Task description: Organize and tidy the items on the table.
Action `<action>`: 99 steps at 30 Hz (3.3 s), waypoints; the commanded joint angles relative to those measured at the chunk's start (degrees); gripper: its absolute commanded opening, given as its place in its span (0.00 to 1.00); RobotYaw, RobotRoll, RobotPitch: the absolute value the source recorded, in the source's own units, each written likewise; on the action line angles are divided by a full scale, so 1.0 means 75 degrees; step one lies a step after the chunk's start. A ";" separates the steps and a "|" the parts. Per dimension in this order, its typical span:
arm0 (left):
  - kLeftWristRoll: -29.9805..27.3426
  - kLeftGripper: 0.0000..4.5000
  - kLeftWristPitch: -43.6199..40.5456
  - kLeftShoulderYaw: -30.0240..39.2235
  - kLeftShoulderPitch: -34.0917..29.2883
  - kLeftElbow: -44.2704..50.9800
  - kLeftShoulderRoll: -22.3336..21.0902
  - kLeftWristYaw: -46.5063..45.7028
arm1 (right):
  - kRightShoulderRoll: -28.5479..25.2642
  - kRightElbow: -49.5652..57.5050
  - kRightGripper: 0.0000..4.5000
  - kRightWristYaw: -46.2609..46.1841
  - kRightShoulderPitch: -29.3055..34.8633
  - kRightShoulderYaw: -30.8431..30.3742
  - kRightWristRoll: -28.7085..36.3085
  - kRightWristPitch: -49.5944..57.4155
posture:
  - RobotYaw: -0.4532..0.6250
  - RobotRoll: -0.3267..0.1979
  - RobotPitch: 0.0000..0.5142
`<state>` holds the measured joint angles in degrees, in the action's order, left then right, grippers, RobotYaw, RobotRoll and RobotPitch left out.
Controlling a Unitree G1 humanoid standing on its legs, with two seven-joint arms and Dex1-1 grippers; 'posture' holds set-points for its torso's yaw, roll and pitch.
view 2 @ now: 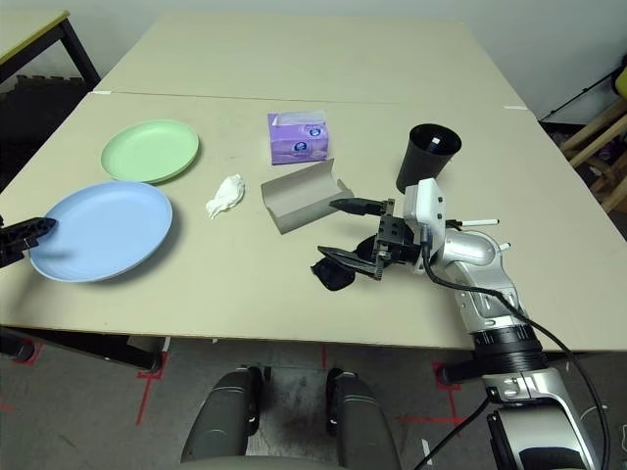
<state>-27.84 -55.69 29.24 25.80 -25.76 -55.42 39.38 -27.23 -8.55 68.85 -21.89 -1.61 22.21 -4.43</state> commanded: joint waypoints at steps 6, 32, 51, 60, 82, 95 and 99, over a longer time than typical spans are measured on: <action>0.0517 0.00 0.0825 -0.0646 0.2189 -0.1485 0.0294 -0.0660 | -0.0001 -0.0018 1.00 0.0018 -0.0111 -0.0077 -0.0052 -0.0009 | 0.57 0.62 0.27; 0.1936 0.00 0.4530 -0.1280 0.5869 -0.6181 0.1484 -0.2715 | -0.0019 0.0671 1.00 -0.0268 0.0058 -0.0103 -0.0001 0.0420 | 0.55 0.62 0.29; 0.1980 0.00 0.4946 -0.1221 0.6075 -0.6337 0.2102 -0.3199 | 0.0002 0.0448 1.00 -0.0188 0.0129 -0.0116 -0.0042 0.0175 | 0.55 0.62 0.29; 0.1972 0.00 0.5134 -0.1123 0.6080 -0.6379 0.2158 -0.3606 | 0.0001 0.0437 1.00 -0.0174 0.0123 -0.0119 -0.0034 0.0159 | 0.55 0.62 0.29; 0.2316 0.80 0.5741 -0.1270 0.6092 -0.6343 0.2265 -0.4046 | 0.0008 0.0505 1.00 -0.0202 0.0062 -0.0146 -0.0035 0.0219 | 0.55 0.62 0.29; 0.2643 0.99 0.5606 -0.2085 0.5553 -0.5661 0.2443 -0.1958 | -0.0022 0.0586 1.00 -0.0274 0.0018 -0.0099 -0.0015 0.0317 | 0.55 0.62 0.29; 0.2526 0.99 0.5496 -0.2116 0.5045 -0.5161 0.2527 -0.1454 | -0.0073 0.0646 1.00 -0.0322 0.0037 -0.0045 -0.0004 0.0383 | 0.55 0.62 0.29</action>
<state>-8.87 -13.72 14.07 64.90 -66.44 -36.94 26.49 -27.15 -4.65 66.65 -21.75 -2.20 21.90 -2.02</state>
